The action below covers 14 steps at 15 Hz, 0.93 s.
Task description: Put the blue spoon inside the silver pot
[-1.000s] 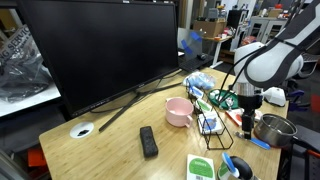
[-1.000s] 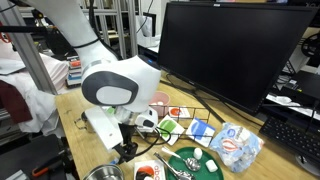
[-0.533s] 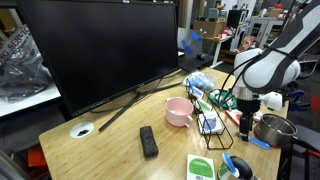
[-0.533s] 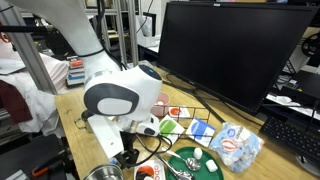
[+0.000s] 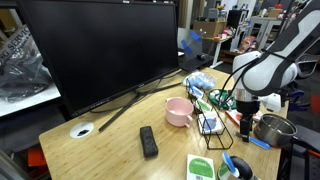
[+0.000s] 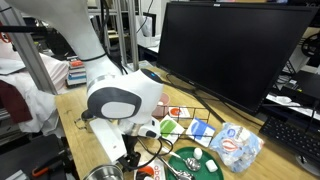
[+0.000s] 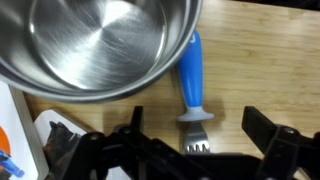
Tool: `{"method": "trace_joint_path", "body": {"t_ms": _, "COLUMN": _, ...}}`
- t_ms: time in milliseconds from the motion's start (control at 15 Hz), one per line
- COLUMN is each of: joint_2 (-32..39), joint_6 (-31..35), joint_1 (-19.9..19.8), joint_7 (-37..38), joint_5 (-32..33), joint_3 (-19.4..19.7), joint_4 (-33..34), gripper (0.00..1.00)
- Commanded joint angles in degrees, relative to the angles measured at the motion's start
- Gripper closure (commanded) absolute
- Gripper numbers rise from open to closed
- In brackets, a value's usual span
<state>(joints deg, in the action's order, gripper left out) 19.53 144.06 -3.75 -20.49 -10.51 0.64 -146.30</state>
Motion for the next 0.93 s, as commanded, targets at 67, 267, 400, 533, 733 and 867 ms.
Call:
{"method": "trace_joint_path", "body": {"t_ms": 67, "joint_2": 1.1, "joint_6": 0.56, "joint_1": -1.09, "joint_7": 1.59, "joint_5": 3.59, "joint_3": -0.44, "joint_4": 0.99, "gripper": 0.0}}
{"method": "trace_joint_path", "body": {"t_ms": 267, "joint_2": 1.39, "joint_6": 0.84, "joint_1": -0.74, "joint_7": 2.31, "joint_5": 4.59, "joint_3": -1.03, "joint_4": 0.83, "gripper": 0.0}}
{"method": "trace_joint_path", "body": {"t_ms": 400, "joint_2": 1.18, "joint_6": 2.1, "joint_1": 0.42, "joint_7": 5.36, "joint_5": 6.22, "joint_3": -0.38, "joint_4": 0.07, "gripper": 0.0}}
{"method": "trace_joint_path", "body": {"t_ms": 533, "joint_2": 0.81, "joint_6": 2.76, "joint_1": 0.92, "joint_7": 7.6, "joint_5": 7.22, "joint_3": -0.46, "joint_4": -0.66, "gripper": 0.0}}
{"method": "trace_joint_path", "body": {"t_ms": 733, "joint_2": 0.79, "joint_6": 3.57, "joint_1": 1.81, "joint_7": 10.38, "joint_5": 7.48, "joint_3": -0.92, "joint_4": -1.71, "gripper": 0.0}}
{"method": "trace_joint_path", "body": {"t_ms": 867, "joint_2": 0.78, "joint_6": 4.31, "joint_1": 2.39, "joint_7": 11.63, "joint_5": 7.57, "joint_3": -1.06, "joint_4": -2.27, "gripper": 0.0}}
